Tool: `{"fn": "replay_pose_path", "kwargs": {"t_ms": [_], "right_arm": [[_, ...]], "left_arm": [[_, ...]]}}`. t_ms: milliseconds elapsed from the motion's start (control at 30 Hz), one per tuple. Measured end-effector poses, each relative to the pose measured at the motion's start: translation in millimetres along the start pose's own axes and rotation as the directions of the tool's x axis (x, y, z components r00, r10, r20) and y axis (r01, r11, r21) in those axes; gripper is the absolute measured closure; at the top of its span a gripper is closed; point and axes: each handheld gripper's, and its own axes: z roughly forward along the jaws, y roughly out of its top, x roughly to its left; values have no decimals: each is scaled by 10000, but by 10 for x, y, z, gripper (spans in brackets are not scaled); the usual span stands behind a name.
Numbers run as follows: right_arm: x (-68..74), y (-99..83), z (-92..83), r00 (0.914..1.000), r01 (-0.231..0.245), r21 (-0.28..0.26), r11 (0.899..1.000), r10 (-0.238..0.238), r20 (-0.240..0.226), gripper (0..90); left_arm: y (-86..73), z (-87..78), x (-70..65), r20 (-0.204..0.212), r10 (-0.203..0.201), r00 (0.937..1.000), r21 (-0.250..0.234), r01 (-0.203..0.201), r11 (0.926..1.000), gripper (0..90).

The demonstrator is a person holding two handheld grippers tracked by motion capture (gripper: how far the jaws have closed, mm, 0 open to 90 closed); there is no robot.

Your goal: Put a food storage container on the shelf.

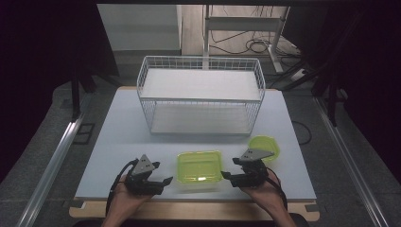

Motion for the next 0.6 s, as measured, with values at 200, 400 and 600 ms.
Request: {"fn": "replay_pose_path", "kwargs": {"t_ms": [200,400,600], "right_arm": [[8,64,95,9986,-343,158,9993,349,-406,316],[-64,114,269,9946,-756,774,9941,807,-649,276],[-111,128,375,9840,-1195,1170,9859,1333,-1185,331]], "left_arm": [[125,134,5,298,-24,9996,243,17,9997,264],[221,392,18,461,-235,9987,643,206,9977,125],[225,511,51,1583,-933,9830,777,818,9936,178]]}}
